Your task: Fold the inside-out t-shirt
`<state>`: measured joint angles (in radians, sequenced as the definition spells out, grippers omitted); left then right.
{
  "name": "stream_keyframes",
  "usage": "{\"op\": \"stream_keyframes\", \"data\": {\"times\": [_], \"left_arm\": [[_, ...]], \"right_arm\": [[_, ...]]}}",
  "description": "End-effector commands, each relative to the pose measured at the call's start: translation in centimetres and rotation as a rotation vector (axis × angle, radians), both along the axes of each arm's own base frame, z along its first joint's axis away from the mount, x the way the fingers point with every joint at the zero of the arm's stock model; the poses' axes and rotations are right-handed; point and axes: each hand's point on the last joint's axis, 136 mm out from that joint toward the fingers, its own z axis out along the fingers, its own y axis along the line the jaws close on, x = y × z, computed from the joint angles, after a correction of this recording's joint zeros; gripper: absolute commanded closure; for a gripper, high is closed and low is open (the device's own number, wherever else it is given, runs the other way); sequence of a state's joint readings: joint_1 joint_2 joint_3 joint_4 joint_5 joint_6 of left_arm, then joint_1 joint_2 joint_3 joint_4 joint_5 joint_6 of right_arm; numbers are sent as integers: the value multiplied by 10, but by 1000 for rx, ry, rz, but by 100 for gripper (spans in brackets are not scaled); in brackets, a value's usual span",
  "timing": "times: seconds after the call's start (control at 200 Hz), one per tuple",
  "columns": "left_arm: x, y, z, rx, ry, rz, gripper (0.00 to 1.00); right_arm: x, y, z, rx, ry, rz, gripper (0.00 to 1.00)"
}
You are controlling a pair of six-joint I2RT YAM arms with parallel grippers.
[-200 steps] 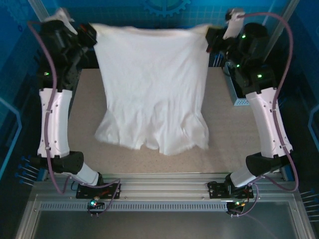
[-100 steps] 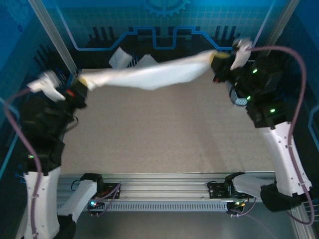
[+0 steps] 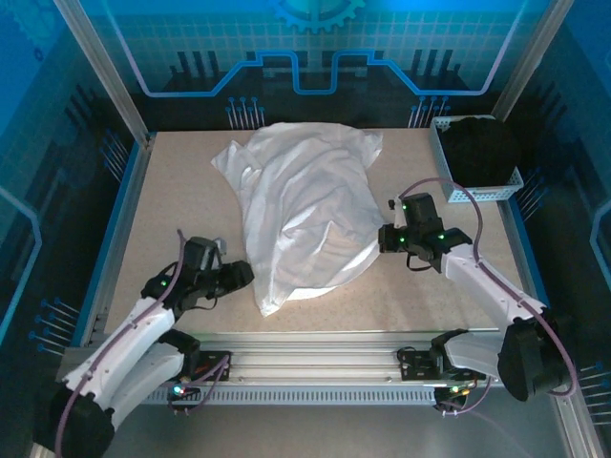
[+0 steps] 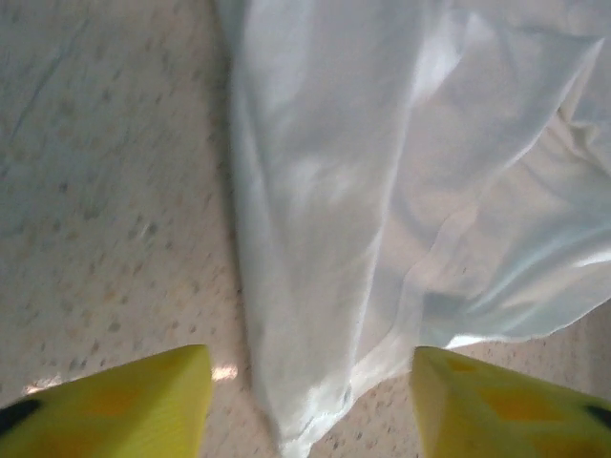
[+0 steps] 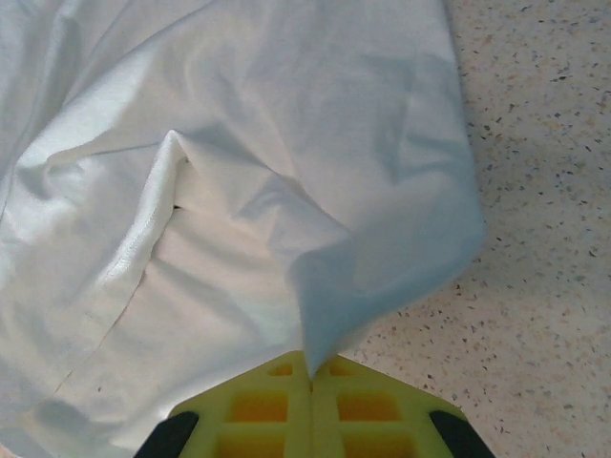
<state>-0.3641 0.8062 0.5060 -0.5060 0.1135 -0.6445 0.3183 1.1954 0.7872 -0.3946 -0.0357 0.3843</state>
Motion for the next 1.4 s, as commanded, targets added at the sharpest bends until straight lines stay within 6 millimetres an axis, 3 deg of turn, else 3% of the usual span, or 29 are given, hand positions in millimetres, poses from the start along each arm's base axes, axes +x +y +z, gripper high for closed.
{"op": "stream_keyframes", "data": {"times": [0.0, 0.11, 0.275, 0.42, 0.49, 0.635, 0.705, 0.805, 0.87, 0.95, 0.985, 1.06, 1.105, 1.135, 1.18, 1.225, 1.286, 1.396], "left_arm": [[37, -33, 52, 98, -299, -145, 34], [47, -105, 66, 163, -473, -438, 34], [66, -174, 28, 257, -430, -696, 39], [104, -181, -6, 408, -361, -667, 40], [118, -189, -19, 452, -353, -681, 38], [154, -182, -45, 560, -311, -637, 41], [162, -184, -55, 563, -300, -644, 50], [174, -184, -61, 585, -300, -627, 72], [180, -185, -59, 575, -302, -621, 88], [181, -191, -46, 535, -323, -625, 98], [179, -193, -35, 505, -333, -625, 100], [169, -198, -7, 410, -349, -619, 100], [161, -197, 10, 355, -351, -609, 100], [156, -195, 21, 322, -352, -600, 100], [149, -190, 37, 277, -353, -585, 100], [144, -184, 52, 237, -357, -570, 100], [137, -176, 69, 177, -360, -559, 100], [129, -163, 97, 84, -350, -542, 100]], "right_arm": [[8, 11, 18, 20, -49, 50, 100], [4, 2, 21, -18, -39, 36, 100], [-15, -17, 10, -57, 39, -53, 100], [-39, -29, -15, -81, 123, -100, 100], [-42, -30, -23, -81, 137, -106, 100], [-41, -25, -31, -71, 155, -85, 100], [-39, -25, -33, -77, 159, -78, 100], [-38, -26, -33, -85, 158, -80, 100], [-37, -28, -33, -94, 155, -87, 100], [-36, -33, -30, -114, 146, -106, 100], [-36, -40, -26, -138, 137, -130, 93], [-37, -74, -6, -237, 70, -297, 61], [-38, -80, 13, -227, -32, -331, 47], [-37, -74, 29, -189, -120, -296, 26], [-36, -45, 51, -92, -260, -138, 14], [-41, -9, 67, -4, -360, 45, 14], [-52, 30, 74, 61, -418, 233, 14], [-60, 82, 54, 7, -474, 435, 19]]}}
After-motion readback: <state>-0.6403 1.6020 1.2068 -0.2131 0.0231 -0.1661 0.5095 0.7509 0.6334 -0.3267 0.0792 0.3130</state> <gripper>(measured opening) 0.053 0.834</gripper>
